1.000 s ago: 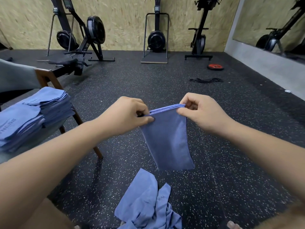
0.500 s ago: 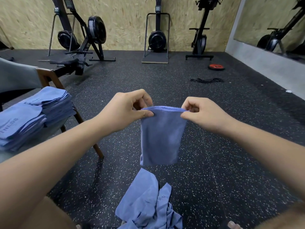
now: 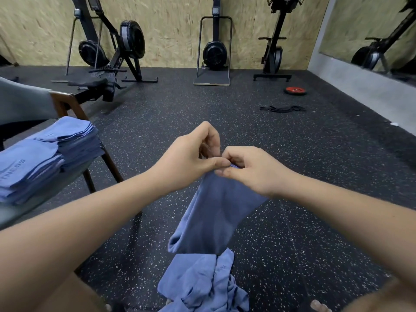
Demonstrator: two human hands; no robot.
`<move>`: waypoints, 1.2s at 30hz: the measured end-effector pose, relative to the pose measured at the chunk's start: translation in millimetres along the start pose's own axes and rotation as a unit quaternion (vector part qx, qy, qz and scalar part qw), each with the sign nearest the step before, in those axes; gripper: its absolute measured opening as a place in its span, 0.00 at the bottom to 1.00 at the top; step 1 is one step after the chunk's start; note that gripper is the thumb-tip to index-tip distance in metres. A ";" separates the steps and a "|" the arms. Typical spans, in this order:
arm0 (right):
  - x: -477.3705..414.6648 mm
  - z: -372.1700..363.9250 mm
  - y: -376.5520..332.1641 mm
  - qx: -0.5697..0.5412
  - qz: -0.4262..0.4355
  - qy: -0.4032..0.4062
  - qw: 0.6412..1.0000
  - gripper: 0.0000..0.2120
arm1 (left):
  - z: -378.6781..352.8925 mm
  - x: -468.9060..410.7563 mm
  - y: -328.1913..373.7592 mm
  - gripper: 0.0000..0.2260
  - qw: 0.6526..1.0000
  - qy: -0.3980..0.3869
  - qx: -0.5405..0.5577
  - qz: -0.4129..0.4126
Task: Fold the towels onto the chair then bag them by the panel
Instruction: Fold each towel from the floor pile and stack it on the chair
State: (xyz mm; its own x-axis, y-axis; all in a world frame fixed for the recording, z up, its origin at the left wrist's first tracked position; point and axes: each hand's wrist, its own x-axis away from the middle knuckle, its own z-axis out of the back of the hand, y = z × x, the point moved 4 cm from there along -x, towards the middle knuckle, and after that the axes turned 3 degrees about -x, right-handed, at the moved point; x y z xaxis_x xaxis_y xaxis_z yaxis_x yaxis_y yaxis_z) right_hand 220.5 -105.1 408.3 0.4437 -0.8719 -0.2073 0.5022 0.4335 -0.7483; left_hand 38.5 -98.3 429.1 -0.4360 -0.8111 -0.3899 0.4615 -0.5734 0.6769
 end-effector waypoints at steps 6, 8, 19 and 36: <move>1.8 18.2 -6.7 -0.031 0.028 0.010 0.999 0.13 | -10.2 10.5 -16.8 0.12 0.997 -0.039 0.053 0.029; 3.4 26.9 -7.0 -0.048 0.034 0.004 0.998 0.06 | -18.3 13.8 -23.1 0.11 0.994 -0.081 0.061 0.042; 8.3 79.0 -15.0 -0.096 0.069 0.106 0.987 0.08 | -24.5 13.1 -76.1 0.18 0.969 -0.193 -0.126 0.091; 8.0 123.7 79.1 -0.147 -0.045 0.231 0.961 0.04 | 60.9 -3.6 -95.1 0.11 0.987 -0.007 -0.049 0.150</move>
State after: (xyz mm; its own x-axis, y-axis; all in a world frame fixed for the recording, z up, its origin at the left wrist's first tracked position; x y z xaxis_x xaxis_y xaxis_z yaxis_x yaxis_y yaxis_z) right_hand 355.6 -49.6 425.4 -0.0027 -0.9399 -0.3414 0.2623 0.3288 -0.9072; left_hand -50.8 -33.8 404.1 -0.2781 -0.9450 -0.1719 0.6441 -0.3162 0.6966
